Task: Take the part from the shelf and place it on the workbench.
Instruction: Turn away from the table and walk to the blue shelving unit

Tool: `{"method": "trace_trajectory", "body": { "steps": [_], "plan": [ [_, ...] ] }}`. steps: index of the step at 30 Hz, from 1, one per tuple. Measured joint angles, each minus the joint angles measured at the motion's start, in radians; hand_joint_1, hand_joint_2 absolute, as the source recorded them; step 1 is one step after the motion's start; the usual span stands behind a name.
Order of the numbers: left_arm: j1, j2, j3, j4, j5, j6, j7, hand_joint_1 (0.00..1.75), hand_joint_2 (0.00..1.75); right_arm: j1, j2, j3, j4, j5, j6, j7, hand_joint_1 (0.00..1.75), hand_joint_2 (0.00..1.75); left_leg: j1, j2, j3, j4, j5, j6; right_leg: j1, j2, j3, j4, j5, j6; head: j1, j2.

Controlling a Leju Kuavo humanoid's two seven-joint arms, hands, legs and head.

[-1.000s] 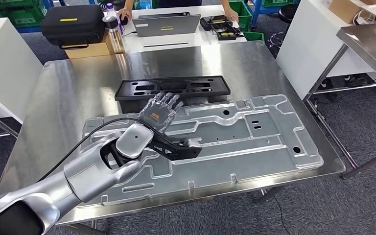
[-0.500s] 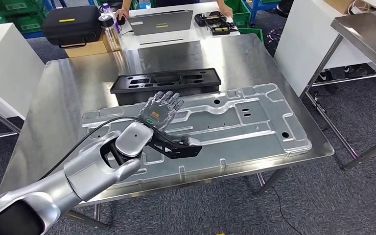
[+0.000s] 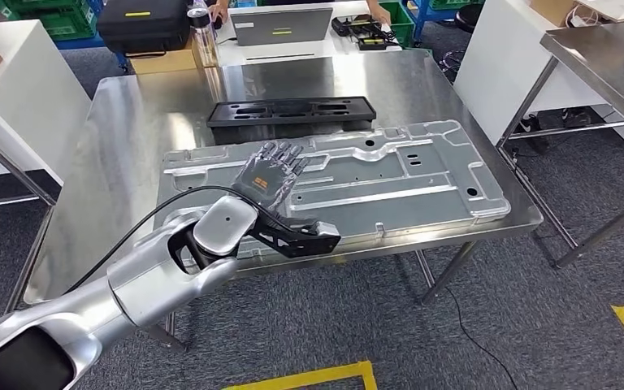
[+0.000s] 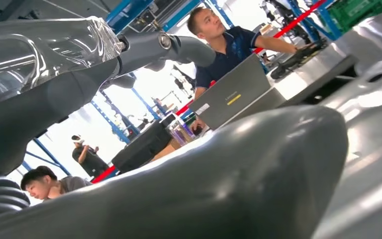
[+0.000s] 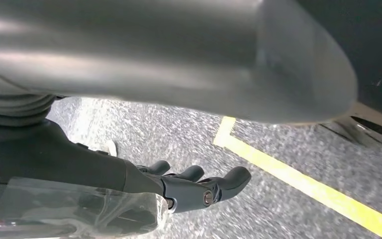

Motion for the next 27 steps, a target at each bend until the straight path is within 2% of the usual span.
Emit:
{"method": "trace_trajectory", "body": {
  "steps": [1, 2, 3, 5, 6, 7, 8, 9, 10, 11, 13, 14, 15, 16, 17, 18, 19, 20, 21, 22, 24, 25, 26, 27],
  "plan": [
    [0.000, 0.000, -0.001, 0.000, 0.000, 0.000, 0.000, 0.00, 0.00, 0.000, -0.001, 0.000, 0.000, 0.000, 0.000, 0.000, 0.00, 0.00, 0.000, 0.000, -0.018, 0.002, 0.013, -0.002, 0.000, 0.000, 0.018, 0.018, 0.024, 0.001, 0.000, 0.000],
    [0.000, -0.001, -0.003, 0.000, 0.001, -0.001, 0.000, 0.00, 0.00, -0.001, -0.002, -0.001, 0.000, 0.000, 0.000, 0.000, 0.00, 0.00, 0.001, 0.000, -0.036, 0.005, 0.026, -0.005, -0.001, 0.000, 0.054, -0.002, 0.054, 0.002, 0.000, 0.000],
    [-0.001, -0.001, -0.004, 0.000, 0.001, -0.001, 0.000, 0.00, 0.00, -0.002, -0.002, -0.001, 0.000, -0.001, 0.000, -0.001, 0.00, 0.00, 0.001, 0.000, -0.052, 0.010, 0.037, -0.010, -0.003, 0.000, 0.109, -0.057, 0.069, 0.003, 0.000, 0.000],
    [-0.007, -0.003, -0.003, -0.001, 0.001, -0.002, 0.001, 0.00, 0.00, -0.007, -0.003, -0.002, 0.000, -0.001, -0.001, -0.003, 0.00, 0.00, -0.001, -0.001, -0.078, 0.021, 0.056, -0.021, -0.001, 0.003, 0.226, -0.214, 0.042, -0.001, -0.001, 0.000],
    [-0.011, -0.005, -0.003, -0.001, 0.003, -0.003, 0.001, 0.00, 0.00, -0.008, -0.004, -0.003, -0.001, -0.002, -0.001, -0.004, 0.00, 0.00, -0.002, -0.001, -0.085, 0.023, 0.066, -0.026, 0.001, 0.005, 0.260, -0.270, 0.022, -0.006, -0.002, 0.000],
    [-0.013, -0.006, -0.004, -0.001, 0.005, -0.004, 0.000, 0.00, 0.00, -0.009, -0.004, -0.003, -0.001, -0.002, -0.001, -0.005, 0.00, 0.00, -0.002, 0.000, -0.091, 0.022, 0.078, -0.031, 0.004, 0.007, 0.271, -0.299, 0.012, -0.014, -0.002, 0.000],
    [-0.013, -0.008, -0.005, -0.001, 0.008, -0.005, 0.000, 0.00, 0.00, -0.008, -0.004, -0.004, 0.000, -0.003, -0.002, -0.006, 0.00, 0.00, -0.001, 0.000, -0.094, 0.018, 0.089, -0.037, 0.005, 0.007, 0.263, -0.301, 0.019, -0.025, -0.003, 0.000],
    [-0.013, -0.008, -0.007, -0.001, 0.011, -0.007, 0.000, 0.00, 0.00, -0.006, -0.004, -0.004, 0.000, -0.004, -0.001, -0.006, 0.00, 0.00, 0.002, 0.000, -0.101, 0.021, 0.086, -0.042, 0.005, 0.006, 0.253, -0.301, 0.030, -0.033, -0.003, 0.000],
    [-0.011, -0.009, -0.008, -0.001, 0.013, -0.008, 0.000, 0.00, 0.00, -0.005, -0.004, -0.004, 0.000, -0.004, -0.002, -0.007, 0.00, 0.00, 0.004, -0.001, -0.110, 0.038, 0.061, -0.048, 0.005, 0.004, 0.242, -0.300, 0.042, -0.043, -0.003, 0.000],
    [-0.011, -0.009, -0.009, -0.001, 0.015, -0.008, 0.000, 0.00, 0.00, -0.004, -0.004, -0.004, 0.000, -0.005, -0.002, -0.007, 0.00, 0.00, 0.006, -0.001, -0.123, 0.077, 0.016, -0.052, 0.005, 0.002, 0.229, -0.300, 0.055, -0.050, -0.004, 0.000],
    [-0.012, -0.009, -0.010, -0.002, 0.019, -0.008, 0.000, 0.00, 0.00, -0.003, -0.005, -0.005, 0.000, -0.006, -0.002, -0.008, 0.00, 0.00, 0.007, -0.001, -0.154, 0.211, -0.102, -0.059, 0.007, 0.000, 0.198, -0.299, 0.081, -0.059, -0.004, 0.000],
    [-0.012, -0.009, -0.011, -0.002, 0.021, -0.009, 0.000, 0.00, 0.00, -0.003, -0.005, -0.005, 0.000, -0.006, -0.002, -0.008, 0.00, 0.00, 0.006, -0.001, -0.163, 0.282, -0.138, -0.059, 0.010, 0.000, 0.181, -0.299, 0.095, -0.060, -0.004, 0.000],
    [-0.012, -0.009, -0.012, -0.002, 0.022, -0.009, 0.000, 0.00, 0.00, -0.003, -0.005, -0.005, 0.000, -0.008, -0.003, -0.008, 0.00, 0.00, 0.005, -0.001, -0.163, 0.334, -0.148, -0.057, 0.013, 0.000, 0.163, -0.298, 0.109, -0.062, -0.004, 0.000],
    [-0.012, -0.009, -0.013, -0.002, 0.023, -0.009, 0.000, 0.00, 0.00, -0.003, -0.005, -0.006, 0.000, -0.009, -0.003, -0.009, 0.00, 0.00, 0.003, -0.001, -0.148, 0.354, -0.134, -0.053, 0.016, -0.001, 0.145, -0.298, 0.123, -0.063, -0.004, 0.000],
    [-0.012, -0.009, -0.013, -0.002, 0.024, -0.009, 0.000, 0.00, 0.00, -0.003, -0.005, -0.006, 0.000, -0.010, -0.003, -0.009, 0.00, 0.00, -0.001, -0.001, -0.117, 0.338, -0.106, -0.044, 0.020, -0.001, 0.127, -0.298, 0.138, -0.063, -0.004, 0.000],
    [-0.013, -0.009, -0.013, -0.002, 0.025, -0.009, 0.000, 0.00, 0.00, -0.003, -0.005, -0.006, 0.000, -0.010, -0.002, -0.009, 0.00, 0.00, -0.008, -0.001, -0.069, 0.288, -0.084, -0.030, 0.023, -0.001, 0.112, -0.298, 0.151, -0.064, -0.004, 0.000],
    [-0.015, -0.011, -0.013, -0.003, 0.026, -0.009, 0.000, 0.00, 0.00, -0.004, -0.004, -0.006, -0.001, -0.010, 0.000, -0.010, 0.00, 0.00, -0.017, 0.000, -0.002, 0.209, -0.080, -0.014, 0.026, 0.000, 0.100, -0.298, 0.164, -0.063, -0.004, 0.000],
    [-0.019, -0.013, -0.012, -0.005, 0.027, -0.008, 0.000, 0.00, 0.00, -0.003, -0.004, -0.006, -0.001, -0.010, 0.001, -0.011, 0.00, 0.00, -0.026, 0.002, 0.064, 0.119, -0.093, -0.002, 0.028, 0.000, 0.090, -0.298, 0.176, -0.061, -0.005, 0.000],
    [-0.023, -0.016, -0.012, -0.006, 0.028, -0.008, 0.000, 0.00, 0.00, -0.004, -0.003, -0.006, -0.002, -0.010, 0.002, -0.012, 0.00, 0.00, -0.034, 0.003, 0.111, 0.049, -0.108, 0.005, 0.027, -0.001, 0.086, -0.301, 0.190, -0.059, -0.004, 0.000],
    [-0.027, -0.019, -0.012, -0.007, 0.030, -0.008, 0.000, 0.00, 0.00, -0.003, -0.003, -0.006, -0.002, -0.009, 0.003, -0.013, 0.00, 0.00, -0.040, 0.004, 0.137, 0.003, -0.119, 0.008, 0.026, -0.002, 0.082, -0.306, 0.203, -0.055, -0.004, 0.000],
    [-0.030, -0.022, -0.013, -0.008, 0.033, -0.008, -0.001, 0.00, 0.00, -0.002, -0.004, -0.006, -0.002, -0.005, 0.003, -0.014, 0.00, 0.00, -0.040, 0.006, 0.124, -0.016, -0.100, 0.009, 0.022, -0.004, 0.076, -0.317, 0.224, -0.046, -0.003, 0.000],
    [-0.030, -0.022, -0.014, -0.008, 0.035, -0.009, -0.001, 0.00, 0.00, -0.001, -0.005, -0.006, -0.002, -0.004, 0.003, -0.013, 0.00, 0.00, -0.037, 0.007, 0.113, -0.020, -0.085, 0.013, 0.021, -0.004, 0.067, -0.308, 0.206, -0.040, -0.004, 0.000],
    [-0.029, -0.023, -0.014, -0.008, 0.035, -0.009, -0.001, 0.00, 0.00, 0.000, -0.005, -0.006, -0.002, -0.006, 0.002, -0.012, 0.00, 0.00, -0.032, 0.008, 0.099, -0.023, -0.067, 0.017, 0.021, -0.002, 0.054, -0.280, 0.165, -0.034, -0.004, 0.000],
    [-0.029, -0.024, -0.014, -0.008, 0.036, -0.009, -0.002, 0.00, 0.00, 0.001, -0.006, -0.006, -0.002, -0.008, 0.002, -0.011, 0.00, 0.44, -0.028, 0.009, 0.084, -0.025, -0.049, 0.019, 0.018, -0.001, 0.037, -0.231, 0.106, -0.029, -0.004, 0.000]
  ]
}}
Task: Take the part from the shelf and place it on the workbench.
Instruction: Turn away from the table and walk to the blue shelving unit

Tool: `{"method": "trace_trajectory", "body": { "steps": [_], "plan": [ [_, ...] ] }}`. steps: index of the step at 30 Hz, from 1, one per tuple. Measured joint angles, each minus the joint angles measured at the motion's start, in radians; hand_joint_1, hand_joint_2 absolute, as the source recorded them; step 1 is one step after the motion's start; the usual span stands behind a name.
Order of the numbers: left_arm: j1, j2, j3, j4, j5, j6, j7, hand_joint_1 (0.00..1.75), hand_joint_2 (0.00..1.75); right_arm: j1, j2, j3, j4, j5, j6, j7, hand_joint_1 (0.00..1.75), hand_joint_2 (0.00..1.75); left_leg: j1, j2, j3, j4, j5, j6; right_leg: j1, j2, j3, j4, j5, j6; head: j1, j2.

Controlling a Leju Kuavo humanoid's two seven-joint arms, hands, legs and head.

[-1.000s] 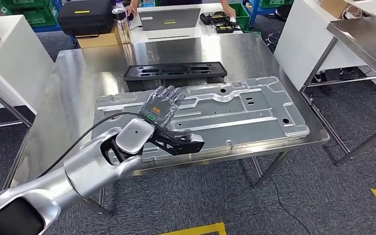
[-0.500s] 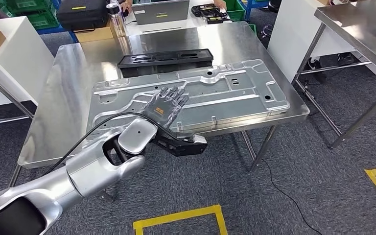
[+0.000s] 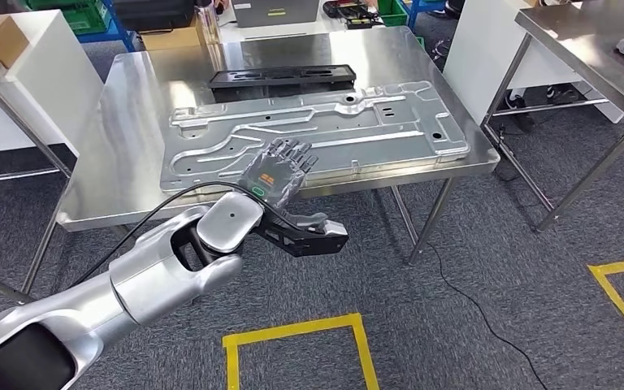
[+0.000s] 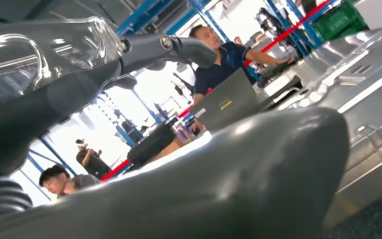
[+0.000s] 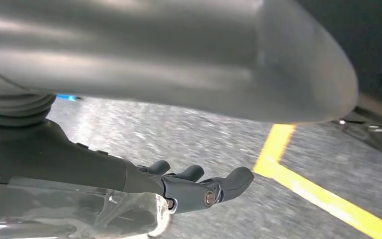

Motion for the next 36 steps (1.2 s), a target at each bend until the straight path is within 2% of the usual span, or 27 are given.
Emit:
{"method": "trace_trajectory", "body": {
  "steps": [1, 2, 3, 5, 6, 7, 8, 10, 12, 13, 14, 17, 18, 20, 21, 22, 24, 25, 26, 28, 29, 31, 32, 33, 34, 35, 36],
  "plan": [
    [0.000, -0.001, 0.000, 0.000, 0.001, 0.000, -0.001, 0.00, 0.00, 0.000, -0.001, 0.000, 0.000, -0.002, 0.000, 0.001, 0.00, 0.87, 0.002, -0.001, -0.018, 0.000, 0.016, 0.001, -0.003, 0.001, -0.016, 0.067, -0.061, 0.006, 0.001, 0.000],
    [0.000, -0.002, -0.001, 0.000, 0.002, 0.000, -0.001, 0.00, 0.00, 0.001, -0.002, -0.001, 0.000, -0.004, -0.001, 0.002, 0.00, 1.31, 0.005, 0.000, -0.037, 0.001, 0.032, -0.001, -0.007, 0.000, -0.028, 0.140, -0.102, 0.013, 0.001, 0.000],
    [0.001, -0.002, -0.002, 0.000, 0.002, 0.000, -0.002, 0.00, 0.00, 0.001, -0.003, -0.001, 0.000, -0.004, -0.002, 0.002, 0.00, 1.75, 0.008, 0.000, -0.056, 0.002, 0.047, -0.005, -0.012, 0.000, -0.032, 0.202, -0.113, 0.019, 0.001, 0.000],
    [0.002, -0.002, -0.007, 0.000, 0.004, 0.000, -0.003, 0.00, 0.00, 0.001, -0.006, -0.002, 0.000, -0.008, -0.005, 0.003, 0.00, 1.75, 0.016, 0.002, -0.097, 0.010, 0.074, -0.016, -0.022, 0.000, -0.001, 0.242, -0.068, 0.033, 0.001, 0.000],
    [0.002, -0.003, -0.008, 0.000, 0.005, 0.000, -0.003, 0.00, 0.00, 0.001, -0.007, -0.003, 0.000, -0.010, -0.006, 0.004, 0.00, 1.75, 0.020, 0.002, -0.117, 0.017, 0.085, -0.023, -0.027, 0.000, 0.040, 0.210, -0.040, 0.041, 0.002, 0.000],
    [0.001, -0.004, -0.009, 0.000, 0.006, 0.000, -0.003, 0.00, 0.00, 0.001, -0.007, -0.004, 0.000, -0.013, -0.007, 0.004, 0.00, 1.75, 0.023, 0.003, -0.136, 0.027, 0.093, -0.030, -0.033, 0.000, 0.098, 0.147, -0.034, 0.048, 0.002, 0.000],
    [0.000, -0.005, -0.008, 0.000, 0.006, 0.000, -0.003, 0.00, 0.00, 0.000, -0.008, -0.006, -0.001, -0.014, -0.007, 0.004, 0.00, 1.75, 0.025, 0.003, -0.153, 0.039, 0.100, -0.038, -0.034, 0.002, 0.157, 0.069, -0.048, 0.050, 0.002, 0.000],
    [-0.002, -0.007, -0.008, 0.000, 0.008, 0.001, -0.003, 0.00, 0.00, -0.001, -0.008, -0.010, -0.001, -0.015, -0.008, 0.003, 0.00, 1.75, 0.024, 0.003, -0.176, 0.054, 0.117, -0.052, -0.031, 0.006, 0.224, -0.039, -0.094, 0.038, 0.003, 0.000],
    [0.000, -0.007, -0.011, 0.000, 0.011, 0.001, -0.003, 0.00, 0.00, 0.002, -0.008, -0.014, -0.001, -0.017, -0.008, 0.004, 0.00, 1.75, 0.028, 0.003, -0.187, 0.053, 0.135, -0.064, -0.027, 0.005, 0.218, -0.059, -0.095, 0.011, 0.002, 0.000],
    [0.003, -0.007, -0.014, 0.000, 0.013, 0.000, -0.004, 0.00, 0.00, 0.005, -0.009, -0.014, -0.001, -0.018, -0.008, 0.004, 0.00, 1.75, 0.031, 0.002, -0.193, 0.060, 0.124, -0.069, -0.026, 0.003, 0.209, -0.059, -0.084, 0.001, 0.002, 0.000],
    [0.005, -0.006, -0.016, 0.001, 0.014, -0.001, -0.004, 0.00, 0.00, 0.008, -0.009, -0.015, -0.001, -0.020, -0.008, 0.005, 0.00, 1.75, 0.034, 0.002, -0.202, 0.084, 0.091, -0.074, -0.026, 0.001, 0.197, -0.060, -0.072, -0.008, 0.002, 0.000],
    [0.004, -0.006, -0.021, 0.001, 0.017, -0.002, -0.006, 0.00, 0.00, 0.010, -0.010, -0.017, -0.001, -0.024, -0.010, 0.005, 0.00, 1.75, 0.035, 0.001, -0.244, 0.269, -0.070, -0.083, -0.022, -0.001, 0.152, -0.059, -0.032, -0.022, -0.001, 0.000],
    [0.005, -0.006, -0.022, 0.001, 0.018, -0.002, -0.006, 0.00, 0.00, 0.010, -0.010, -0.017, -0.001, -0.025, -0.012, 0.004, 0.00, 1.75, 0.035, 0.001, -0.250, 0.331, -0.095, -0.082, -0.019, -0.001, 0.135, -0.059, -0.019, -0.024, -0.001, 0.000],
    [0.005, -0.006, -0.025, 0.000, 0.020, -0.006, -0.006, 0.00, 0.00, 0.010, -0.010, -0.018, -0.001, -0.027, -0.014, 0.001, 0.00, 1.75, 0.031, 0.000, -0.221, 0.366, -0.075, -0.072, -0.013, -0.001, 0.103, -0.058, 0.006, -0.025, -0.001, 0.000],
    [0.005, -0.006, -0.025, -0.002, 0.021, -0.010, -0.007, 0.00, 0.00, 0.009, -0.010, -0.020, -0.001, -0.029, -0.015, 0.000, 0.00, 1.75, 0.027, 0.000, -0.181, 0.330, -0.049, -0.062, -0.009, 0.000, 0.088, -0.058, 0.019, -0.026, -0.001, 0.000],
    [0.004, -0.006, -0.025, -0.005, 0.023, -0.013, -0.008, 0.00, 0.00, 0.007, -0.010, -0.022, -0.001, -0.031, -0.016, -0.002, 0.00, 1.75, 0.020, 0.000, -0.130, 0.271, -0.031, -0.048, -0.006, 0.000, 0.076, -0.058, 0.031, -0.026, -0.001, 0.000],
    [0.000, -0.009, -0.025, -0.015, 0.032, -0.020, -0.012, 0.00, 0.00, 0.004, -0.007, -0.025, -0.002, -0.034, -0.017, -0.005, 0.00, 1.75, 0.005, 0.001, -0.013, 0.111, -0.048, -0.024, -0.003, 0.000, 0.061, -0.060, 0.053, -0.022, 0.000, 0.000],
    [-0.002, -0.010, -0.025, -0.021, 0.038, -0.025, -0.014, 0.00, 0.00, 0.003, -0.006, -0.027, -0.002, -0.035, -0.017, -0.005, 0.00, 1.75, -0.001, 0.002, 0.021, 0.057, -0.062, -0.018, -0.004, -0.002, 0.059, -0.063, 0.064, -0.018, 0.001, 0.000],
    [-0.003, -0.012, -0.025, -0.027, 0.045, -0.030, -0.015, 0.00, 0.00, 0.002, -0.006, -0.028, -0.003, -0.036, -0.017, -0.006, 0.00, 1.75, -0.006, 0.002, 0.039, 0.022, -0.070, -0.017, -0.005, -0.003, 0.058, -0.067, 0.075, -0.013, 0.001, 0.000],
    [-0.002, -0.012, -0.026, -0.034, 0.053, -0.039, -0.014, 0.00, 0.00, 0.001, -0.007, -0.030, -0.003, -0.040, -0.019, -0.007, 0.00, 1.75, -0.006, 0.002, 0.026, 0.010, -0.049, -0.015, -0.008, -0.004, 0.056, -0.074, 0.088, -0.002, 0.000, 0.000],
    [-0.001, -0.012, -0.026, -0.038, 0.054, -0.041, -0.012, 0.00, 0.00, 0.001, -0.008, -0.031, -0.002, -0.043, -0.020, -0.008, 0.00, 1.75, -0.003, 0.003, 0.018, 0.006, -0.038, -0.012, -0.008, -0.003, 0.048, -0.063, 0.070, 0.002, -0.002, 0.000],
    [0.001, -0.011, -0.028, -0.048, 0.053, -0.044, -0.004, 0.00, 0.00, -0.001, -0.010, -0.037, -0.002, -0.049, -0.023, -0.011, 0.00, 1.75, 0.004, 0.004, -0.006, 0.000, -0.010, -0.006, -0.009, 0.000, 0.022, 0.018, -0.022, 0.010, -0.001, 0.000],
    [0.001, -0.011, -0.030, -0.053, 0.053, -0.045, 0.000, 0.00, 0.00, -0.002, -0.011, -0.040, -0.002, -0.052, -0.025, -0.013, 0.00, 1.31, 0.005, 0.004, -0.020, 0.000, 0.002, -0.004, -0.008, 0.000, 0.006, 0.086, -0.077, 0.014, 0.000, 0.000],
    [0.001, -0.011, -0.032, -0.058, 0.052, -0.046, 0.004, 0.00, 0.00, -0.002, -0.012, -0.043, -0.002, -0.055, -0.026, -0.015, 0.00, 0.87, 0.006, 0.004, -0.034, 0.000, 0.015, -0.005, -0.009, 0.000, -0.005, 0.157, -0.111, 0.019, 0.001, 0.000],
    [0.002, -0.011, -0.034, -0.061, 0.052, -0.046, 0.006, 0.00, 0.00, -0.001, -0.014, -0.044, -0.002, -0.058, -0.028, -0.017, 0.00, 0.44, 0.006, 0.004, -0.048, 0.001, 0.027, -0.006, -0.010, 0.000, -0.009, 0.215, -0.118, 0.022, 0.001, 0.000],
    [0.003, -0.010, -0.036, -0.065, 0.052, -0.046, 0.009, 0.00, 0.00, 0.001, -0.015, -0.044, -0.002, -0.061, -0.030, -0.018, 0.00, 0.00, 0.007, 0.004, -0.063, 0.002, 0.039, -0.009, -0.012, 0.000, -0.001, 0.245, -0.100, 0.026, 0.002, 0.000],
    [0.004, -0.009, -0.038, -0.069, 0.052, -0.046, 0.011, 0.00, 0.00, 0.004, -0.016, -0.045, -0.002, -0.065, -0.032, -0.019, 0.00, 0.00, 0.009, 0.005, -0.077, 0.005, 0.049, -0.012, -0.014, -0.001, 0.024, 0.238, -0.070, 0.029, 0.002, 0.000]
  ]
}}
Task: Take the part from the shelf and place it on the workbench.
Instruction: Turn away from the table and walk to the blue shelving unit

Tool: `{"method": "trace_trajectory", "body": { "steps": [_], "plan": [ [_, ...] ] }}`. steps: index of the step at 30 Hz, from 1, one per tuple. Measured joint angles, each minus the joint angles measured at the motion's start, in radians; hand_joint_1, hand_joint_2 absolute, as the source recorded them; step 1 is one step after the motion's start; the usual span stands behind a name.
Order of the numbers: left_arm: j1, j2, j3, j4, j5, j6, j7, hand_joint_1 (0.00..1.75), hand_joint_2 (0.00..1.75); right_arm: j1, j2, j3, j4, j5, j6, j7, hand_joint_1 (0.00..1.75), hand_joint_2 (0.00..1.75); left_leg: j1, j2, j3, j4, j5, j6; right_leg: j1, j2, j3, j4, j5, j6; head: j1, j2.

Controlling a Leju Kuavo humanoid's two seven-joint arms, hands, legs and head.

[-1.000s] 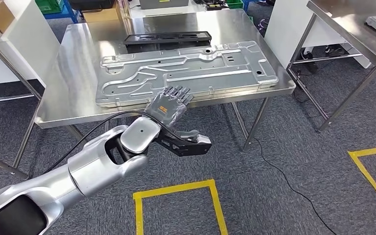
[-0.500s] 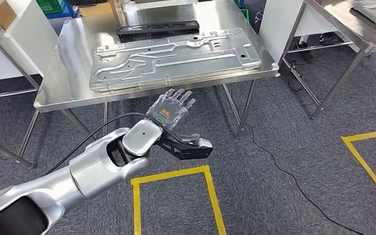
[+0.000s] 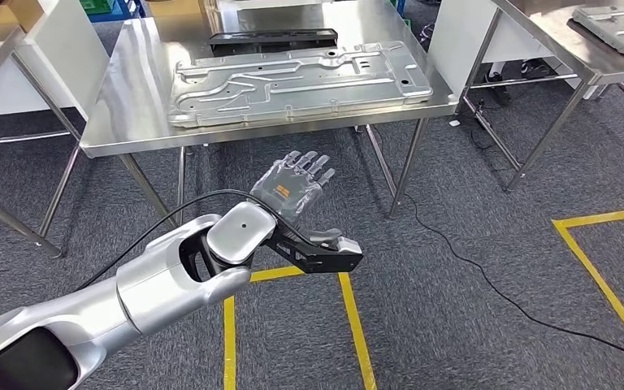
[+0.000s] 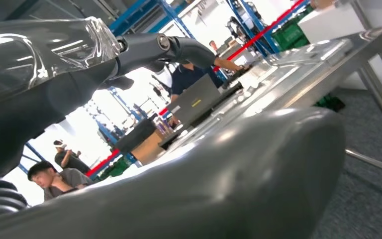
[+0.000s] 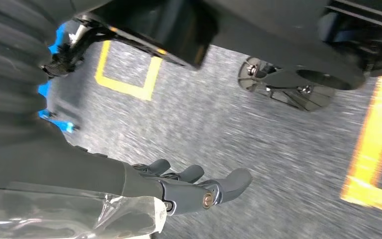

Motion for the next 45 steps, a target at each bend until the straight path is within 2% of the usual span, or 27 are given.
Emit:
{"method": "trace_trajectory", "body": {
  "steps": [1, 2, 4, 5, 7, 9, 12, 13, 14, 16, 18, 20, 22, 24, 27, 29, 30, 32, 33, 35, 37, 39, 40, 41, 43, 44, 45],
  "plan": [
    [0.000, 0.001, -0.001, -0.005, 0.000, 0.000, 0.002, 0.00, 0.00, 0.005, -0.001, -0.001, 0.000, -0.006, -0.002, -0.001, 0.00, 0.00, 0.002, 0.001, -0.013, 0.005, 0.008, -0.004, -0.003, -0.006, 0.044, -0.046, 0.026, 0.004, 0.000, 0.000],
    [0.000, 0.003, -0.002, -0.012, 0.000, 0.000, 0.004, 0.00, 0.00, 0.010, -0.001, -0.003, 0.001, -0.012, -0.002, -0.003, 0.00, 0.00, 0.001, 0.003, -0.026, 0.013, 0.013, -0.008, -0.003, -0.020, 0.098, -0.117, 0.033, 0.009, 0.001, 0.000],
    [-0.001, 0.008, -0.002, -0.029, 0.000, -0.003, 0.007, 0.00, 0.00, 0.018, -0.001, -0.008, 0.001, -0.024, -0.003, -0.006, 0.00, 0.00, -0.003, 0.009, -0.046, 0.033, 0.018, -0.017, -0.002, -0.039, 0.181, -0.247, 0.005, 0.004, 0.003, 0.000],
    [-0.002, 0.012, -0.001, -0.040, 0.000, -0.007, 0.008, 0.00, 0.00, 0.020, 0.000, -0.011, 0.001, -0.030, -0.003, -0.008, 0.00, 0.00, -0.005, 0.014, -0.055, 0.042, 0.020, -0.021, 0.000, -0.039, 0.195, -0.279, -0.015, -0.005, 0.004, 0.000],
    [0.000, 0.019, -0.002, -0.063, 0.007, -0.024, 0.011, 0.00, 0.00, 0.024, -0.001, -0.017, 0.001, -0.039, -0.003, -0.010, 0.00, 0.00, -0.005, 0.023, -0.071, 0.056, 0.019, -0.029, -0.003, -0.021, 0.190, -0.293, -0.026, -0.027, 0.002, 0.000],
    [0.002, 0.027, -0.004, -0.089, 0.020, -0.042, 0.014, 0.00, 0.00, 0.030, -0.001, -0.022, 0.001, -0.043, -0.003, -0.009, 0.00, 0.00, -0.001, 0.014, -0.093, 0.109, -0.021, -0.042, -0.005, -0.007, 0.179, -0.292, -0.018, -0.044, 0.001, 0.000],
    [0.003, 0.042, -0.008, -0.129, 0.036, -0.061, 0.021, 0.00, 0.00, 0.035, -0.002, -0.027, 0.001, -0.050, 0.002, -0.006, 0.00, 0.00, 0.005, -0.001, -0.167, 0.307, -0.131, -0.056, -0.003, 0.013, 0.162, -0.292, -0.002, -0.057, 0.000, 0.000],
    [0.004, 0.046, -0.011, -0.140, 0.038, -0.067, 0.023, 0.00, 0.00, 0.036, -0.002, -0.028, 0.002, -0.052, 0.003, -0.005, 0.00, 0.00, 0.005, -0.002, -0.185, 0.358, -0.148, -0.056, -0.001, 0.021, 0.157, -0.292, 0.002, -0.058, 0.000, 0.000],
    [0.005, 0.049, -0.013, -0.150, 0.040, -0.071, 0.025, 0.00, 0.00, 0.038, -0.003, -0.029, 0.002, -0.054, 0.004, -0.004, 0.00, 0.00, 0.005, -0.002, -0.188, 0.375, -0.146, -0.053, 0.002, 0.029, 0.153, -0.292, 0.006, -0.058, 0.000, 0.000],
    [0.006, 0.054, -0.015, -0.166, 0.045, -0.076, 0.026, 0.00, 0.00, 0.039, -0.004, -0.030, 0.002, -0.055, 0.005, -0.004, 0.00, 0.00, 0.002, -0.013, -0.139, 0.296, -0.094, -0.038, 0.007, 0.047, 0.148, -0.292, 0.011, -0.058, 0.000, 0.000],
    [0.002, 0.060, -0.016, -0.187, 0.051, -0.078, 0.027, 0.00, 0.00, 0.039, -0.003, -0.034, 0.002, -0.056, 0.004, -0.004, 0.00, 0.00, -0.004, -0.054, -0.057, 0.147, -0.036, -0.011, 0.009, 0.062, 0.145, -0.292, 0.015, -0.055, 0.000, 0.000],
    [-0.005, 0.068, -0.018, -0.208, 0.059, -0.082, 0.028, 0.00, 0.00, 0.037, -0.001, -0.038, 0.002, -0.058, 0.004, -0.006, 0.00, 0.00, -0.010, -0.083, -0.015, 0.060, -0.020, 0.006, 0.002, 0.077, 0.137, -0.294, 0.022, -0.046, 0.000, 0.000],
    [-0.009, 0.074, -0.019, -0.224, 0.067, -0.089, 0.029, 0.00, 0.00, 0.036, -0.001, -0.042, 0.002, -0.062, 0.004, -0.008, 0.00, 0.00, -0.013, -0.069, -0.005, 0.030, -0.016, 0.008, -0.003, 0.090, 0.130, -0.298, 0.029, -0.034, -0.001, 0.000],
    [-0.012, 0.078, -0.020, -0.239, 0.075, -0.095, 0.029, 0.00, 0.00, 0.038, -0.001, -0.044, 0.002, -0.064, 0.003, -0.009, 0.00, 0.00, -0.008, -0.046, 0.008, 0.004, -0.007, 0.006, 0.002, 0.068, 0.115, -0.275, 0.012, -0.025, -0.001, 0.000],
    [-0.017, 0.083, -0.027, -0.256, 0.086, -0.100, 0.034, 0.00, 0.00, 0.039, -0.003, -0.046, 0.002, -0.066, 0.001, -0.011, 0.00, 0.00, -0.002, -0.012, 0.013, -0.006, -0.003, 0.003, 0.001, 0.020, 0.025, -0.102, -0.068, -0.013, 0.002, 0.000],
    [-0.013, 0.088, -0.031, -0.263, 0.092, -0.100, 0.040, 0.00, 0.00, 0.039, -0.006, -0.048, 0.002, -0.068, 0.001, -0.012, 0.00, 0.00, -0.001, 0.011, 0.012, -0.005, -0.004, 0.002, -0.004, 0.011, -0.021, -0.022, -0.079, -0.004, 0.002, 0.000],
    [-0.012, 0.091, -0.032, -0.266, 0.093, -0.100, 0.043, 0.00, 0.00, 0.040, -0.007, -0.048, 0.002, -0.070, 0.001, -0.012, 0.00, 0.00, 0.001, 0.022, 0.012, -0.002, -0.006, -0.001, -0.007, 0.007, -0.015, -0.040, -0.058, 0.000, 0.002, 0.000],
    [-0.012, 0.097, -0.032, -0.274, 0.097, -0.100, 0.051, 0.00, 0.00, 0.040, -0.009, -0.050, 0.003, -0.073, 0.000, -0.012, 0.00, 0.00, 0.005, 0.042, 0.011, 0.010, -0.014, -0.012, -0.012, -0.022, 0.049, -0.170, 0.008, 0.009, 0.002, 0.000],
    [-0.014, 0.101, -0.032, -0.280, 0.100, -0.102, 0.057, 0.00, 0.00, 0.039, -0.009, -0.051, 0.003, -0.074, 0.000, -0.012, 0.00, 0.00, 0.005, 0.050, 0.009, 0.020, -0.022, -0.019, -0.011, -0.037, 0.081, -0.232, 0.032, 0.008, 0.002, 0.000],
    [-0.018, 0.114, -0.032, -0.293, 0.108, -0.108, 0.071, 0.00, 0.00, 0.037, -0.008, -0.052, 0.003, -0.078, -0.001, -0.011, 0.00, 0.00, 0.001, 0.065, 0.005, 0.035, -0.033, -0.031, -0.008, -0.052, 0.109, -0.289, 0.046, -0.006, 0.002, 0.000],
    [-0.019, 0.129, -0.031, -0.305, 0.114, -0.112, 0.083, 0.00, 0.00, 0.037, -0.008, -0.053, 0.003, -0.080, 0.001, -0.005, 0.00, 0.00, 0.002, 0.080, 0.004, 0.040, -0.036, -0.036, -0.006, -0.031, 0.103, -0.287, 0.049, -0.026, 0.000, 0.000],
    [-0.019, 0.142, -0.029, -0.315, 0.119, -0.111, 0.093, 0.00, 0.00, 0.039, -0.008, -0.053, 0.003, -0.081, 0.005, 0.002, 0.00, 0.00, 0.009, 0.063, -0.007, 0.070, -0.062, -0.045, -0.006, -0.014, 0.099, -0.288, 0.055, -0.039, 0.000, 0.000],
    [-0.019, 0.149, -0.027, -0.320, 0.122, -0.110, 0.097, 0.00, 0.00, 0.040, -0.008, -0.053, 0.004, -0.081, 0.007, 0.005, 0.00, 0.00, 0.012, 0.044, -0.025, 0.114, -0.092, -0.052, -0.007, -0.006, 0.096, -0.289, 0.059, -0.045, -0.001, 0.000],
    [-0.018, 0.157, -0.025, -0.325, 0.124, -0.110, 0.099, 0.00, 0.00, 0.040, -0.009, -0.053, 0.004, -0.081, 0.008, 0.006, 0.00, 0.00, 0.015, 0.022, -0.052, 0.181, -0.132, -0.057, -0.007, 0.003, 0.092, -0.289, 0.062, -0.050, -0.001, 0.000],
    [-0.012, 0.171, -0.024, -0.334, 0.127, -0.109, 0.103, 0.00, 0.00, 0.039, -0.009, -0.053, 0.004, -0.081, 0.010, 0.009, 0.00, 0.00, 0.016, 0.001, -0.110, 0.320, -0.196, -0.061, -0.006, 0.025, 0.084, -0.289, 0.067, -0.055, -0.002, 0.000],
    [-0.008, 0.177, -0.024, -0.338, 0.128, -0.109, 0.105, 0.00, 0.00, 0.039, -0.009, -0.053, 0.004, -0.081, 0.010, 0.009, 0.00, 0.00, 0.016, -0.002, -0.124, 0.352, -0.203, -0.059, -0.005, 0.037, 0.081, -0.289, 0.070, -0.056, -0.002, 0.000],
    [-0.005, 0.182, -0.024, -0.343, 0.128, -0.109, 0.107, 0.00, 0.00, 0.040, -0.009, -0.053, 0.004, -0.082, 0.010, 0.010, 0.00, 0.00, 0.015, -0.005, -0.117, 0.342, -0.190, -0.055, -0.004, 0.050, 0.079, -0.289, 0.073, -0.056, -0.002, 0.000]
  ]
}}
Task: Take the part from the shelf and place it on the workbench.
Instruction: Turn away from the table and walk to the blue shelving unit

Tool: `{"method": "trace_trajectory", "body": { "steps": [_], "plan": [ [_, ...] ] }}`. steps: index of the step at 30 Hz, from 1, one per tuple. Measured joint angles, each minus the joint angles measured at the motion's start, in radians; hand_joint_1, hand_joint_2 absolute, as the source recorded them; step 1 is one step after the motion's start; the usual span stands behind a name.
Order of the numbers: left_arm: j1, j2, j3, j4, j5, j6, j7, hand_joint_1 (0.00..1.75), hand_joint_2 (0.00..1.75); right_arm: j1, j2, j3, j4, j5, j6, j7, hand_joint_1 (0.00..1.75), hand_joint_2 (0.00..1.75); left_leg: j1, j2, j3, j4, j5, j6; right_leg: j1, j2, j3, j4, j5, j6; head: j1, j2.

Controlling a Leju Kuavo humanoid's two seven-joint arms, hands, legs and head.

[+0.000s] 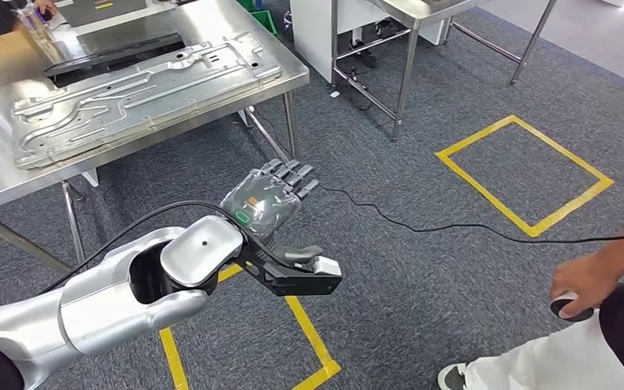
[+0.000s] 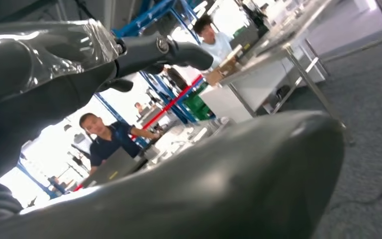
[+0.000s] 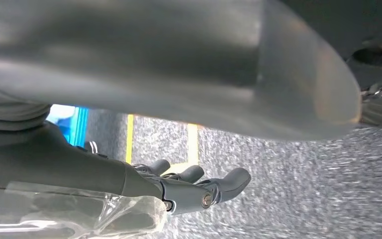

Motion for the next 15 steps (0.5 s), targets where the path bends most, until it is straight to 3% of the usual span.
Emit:
{"method": "trace_trajectory", "body": {
  "steps": [1, 4, 5, 6, 8, 9, 10, 12, 14, 15],
  "plan": [
    [0.002, 0.004, 0.001, -0.006, 0.001, 0.001, 0.002, 0.00, 0.00, 0.000, 0.000, 0.000, 0.000, 0.000, -0.001, 0.000, 0.00, 0.00, -0.001, -0.007, 0.026, -0.051, 0.029, 0.007, 0.002, 0.013, -0.002, 0.000, 0.003, 0.001, 0.000, 0.000],
    [0.003, 0.014, 0.008, -0.023, 0.002, 0.006, 0.007, 0.00, 0.00, -0.001, 0.002, 0.000, 0.000, -0.003, -0.004, -0.004, 0.00, 0.00, -0.008, -0.074, 0.129, -0.260, 0.117, 0.038, 0.001, 0.047, -0.007, 0.000, 0.013, 0.008, 0.000, 0.000],
    [0.003, 0.017, 0.011, -0.027, 0.003, 0.010, 0.008, 0.00, 0.00, -0.001, 0.002, 0.000, 0.000, -0.004, -0.005, -0.005, 0.00, 0.00, -0.011, -0.087, 0.141, -0.289, 0.126, 0.044, -0.002, 0.056, -0.011, -0.001, 0.017, 0.014, 0.000, 0.000],
    [0.003, 0.019, 0.013, -0.031, 0.003, 0.013, 0.009, 0.00, 0.00, -0.002, 0.003, 0.000, 0.000, -0.005, -0.005, -0.006, 0.00, 0.00, -0.015, -0.086, 0.142, -0.297, 0.127, 0.047, -0.005, 0.065, -0.015, -0.003, 0.022, 0.021, 0.000, 0.000],
    [0.004, 0.023, 0.016, -0.037, 0.003, 0.018, 0.012, 0.00, 0.00, 0.000, 0.002, 0.000, 0.000, -0.009, -0.006, -0.009, 0.00, 0.00, -0.016, -0.060, 0.144, -0.308, 0.139, 0.048, -0.008, 0.073, -0.020, -0.007, 0.029, 0.034, 0.000, 0.000],
    [0.004, 0.024, 0.018, -0.040, 0.004, 0.020, 0.012, 0.00, 0.00, 0.001, 0.002, 0.000, 0.000, -0.011, -0.007, -0.009, 0.00, 0.00, -0.013, -0.049, 0.148, -0.319, 0.146, 0.049, -0.004, 0.058, -0.026, 0.001, 0.022, 0.039, 0.001, 0.000],
    [0.004, 0.025, 0.019, -0.042, 0.004, 0.022, 0.014, 0.00, 0.00, 0.002, 0.001, 0.000, 0.000, -0.013, -0.008, -0.010, 0.00, 0.00, -0.010, -0.037, 0.151, -0.330, 0.155, 0.050, -0.001, 0.033, -0.039, 0.028, 0.002, 0.041, 0.003, 0.000],
    [0.010, 0.030, 0.021, -0.048, 0.005, 0.027, 0.020, 0.00, 0.00, 0.002, 0.000, -0.001, 0.000, -0.014, -0.009, -0.010, 0.00, 0.00, -0.008, -0.012, 0.151, -0.339, 0.163, 0.053, 0.004, -0.021, -0.089, 0.149, -0.071, 0.044, 0.006, 0.000],
    [0.025, 0.040, 0.023, -0.055, 0.010, 0.030, 0.029, 0.00, 0.00, 0.002, -0.001, -0.002, 0.000, -0.016, -0.009, -0.010, 0.00, 0.00, -0.009, 0.018, 0.148, -0.338, 0.164, 0.053, 0.002, -0.037, -0.129, 0.263, -0.121, 0.048, 0.007, 0.000],
    [0.032, 0.046, 0.023, -0.059, 0.012, 0.032, 0.033, 0.00, 0.00, 0.002, -0.001, -0.002, 0.000, -0.016, -0.009, -0.010, 0.00, 0.00, -0.010, 0.033, 0.147, -0.338, 0.164, 0.053, 0.002, -0.040, -0.123, 0.268, -0.119, 0.050, 0.007, 0.000]
  ]
}}
